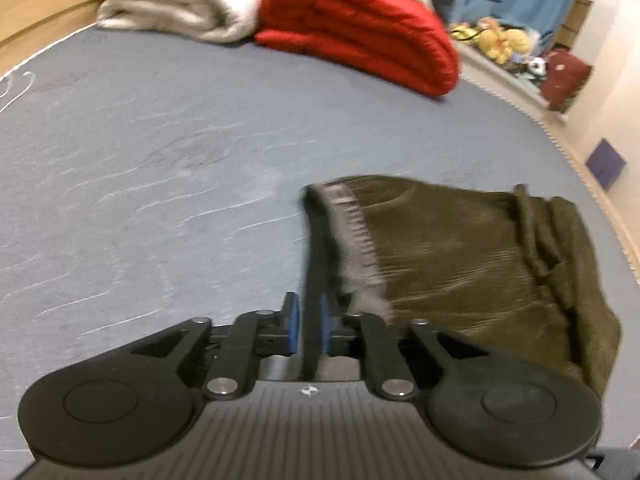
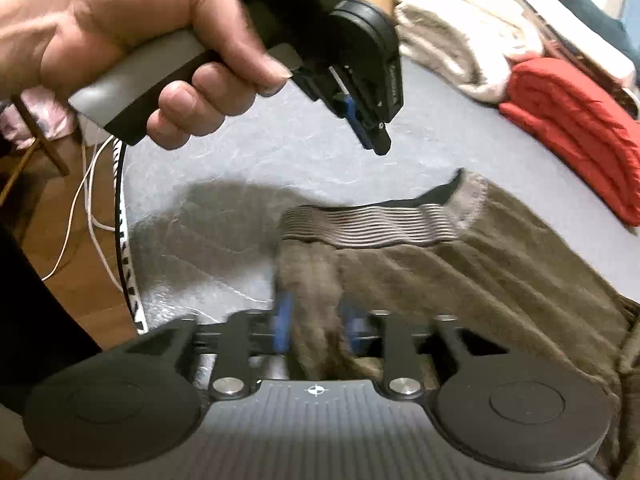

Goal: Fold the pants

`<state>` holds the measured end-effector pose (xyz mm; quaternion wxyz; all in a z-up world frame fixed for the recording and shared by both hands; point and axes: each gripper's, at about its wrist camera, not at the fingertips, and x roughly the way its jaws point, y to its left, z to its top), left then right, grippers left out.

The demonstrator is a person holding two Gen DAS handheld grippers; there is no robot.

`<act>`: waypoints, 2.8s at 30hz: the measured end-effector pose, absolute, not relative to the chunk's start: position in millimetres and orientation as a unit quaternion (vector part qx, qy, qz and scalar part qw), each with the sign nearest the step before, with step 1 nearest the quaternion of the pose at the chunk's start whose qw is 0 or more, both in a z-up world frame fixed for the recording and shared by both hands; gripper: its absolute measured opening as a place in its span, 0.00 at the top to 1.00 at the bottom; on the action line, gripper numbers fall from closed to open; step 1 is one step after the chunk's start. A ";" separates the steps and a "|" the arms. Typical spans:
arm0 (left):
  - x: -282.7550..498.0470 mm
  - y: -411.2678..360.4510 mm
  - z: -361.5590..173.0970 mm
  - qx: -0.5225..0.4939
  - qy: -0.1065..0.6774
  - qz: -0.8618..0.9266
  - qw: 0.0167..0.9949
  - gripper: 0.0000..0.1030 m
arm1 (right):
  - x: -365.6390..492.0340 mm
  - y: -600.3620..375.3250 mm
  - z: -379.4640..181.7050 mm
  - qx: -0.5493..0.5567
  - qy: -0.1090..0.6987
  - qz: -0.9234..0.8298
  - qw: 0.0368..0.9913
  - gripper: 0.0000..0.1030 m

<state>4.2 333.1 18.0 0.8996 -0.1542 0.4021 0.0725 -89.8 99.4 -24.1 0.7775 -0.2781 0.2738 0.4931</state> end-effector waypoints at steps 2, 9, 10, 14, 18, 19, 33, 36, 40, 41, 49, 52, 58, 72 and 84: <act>7.4 312.0 24.2 -0.137 0.393 0.057 0.907 0.70 | -83.2 84.5 -10.2 -0.259 0.270 0.485 0.791 0.51; 22.2 242.0 30.0 -0.122 0.378 0.014 0.918 0.68 | 2.4 -12.9 28.8 -0.184 0.262 0.349 0.881 0.51; 25.5 232.5 27.5 -0.117 0.377 0.011 0.919 0.63 | 18.2 -27.0 27.9 -0.183 0.263 0.314 0.894 0.47; 33.0 204.1 28.1 -0.092 0.369 0.005 0.925 0.49 | 87.5 -81.3 3.9 -0.161 0.307 0.169 0.923 0.28; 39.8 197.4 25.2 -0.093 0.373 0.007 0.923 0.46 | 128.4 -101.5 -22.3 -0.132 0.374 0.157 0.905 0.29; 40.9 197.3 24.7 -0.095 0.374 0.009 0.922 0.46 | 128.1 -97.4 -30.3 -0.137 0.379 0.162 0.901 0.29; 39.4 166.6 27.4 -0.088 0.381 -0.029 0.920 0.45 | 73.8 -173.5 5.9 -0.177 0.352 0.153 0.906 0.94; 37.8 154.0 27.4 -0.083 0.381 -0.046 0.920 0.45 | 46.9 -223.7 15.3 -0.169 0.363 0.174 0.899 0.94; 34.9 134.9 24.5 -0.065 0.386 -0.069 0.918 0.45 | 6.3 -294.1 6.9 -0.172 0.402 0.219 0.872 0.94; 34.3 130.6 23.5 -0.060 0.387 -0.074 0.917 0.45 | -3.3 -306.1 3.6 -0.169 0.414 0.231 0.864 0.97; 38.8 108.8 18.3 -0.048 0.392 -0.087 0.915 0.39 | -19.3 -353.9 11.4 -0.113 0.417 0.244 0.868 0.91; 41.7 103.8 12.8 -0.045 0.397 -0.087 0.913 0.39 | 2.6 -351.2 28.3 -0.049 0.368 0.233 0.899 0.72; 50.7 99.2 -18.1 -0.064 0.440 -0.105 0.890 0.61 | 67.5 -307.1 20.8 0.019 0.341 0.212 0.916 0.61; 47.1 76.4 -78.8 0.018 0.542 -0.185 0.819 0.93 | 187.7 -254.3 -31.3 0.073 0.402 0.186 0.893 0.69; 50.0 49.4 -77.3 0.077 0.525 -0.175 0.829 0.93 | 93.0 -422.8 65.7 0.215 0.213 0.114 0.946 0.92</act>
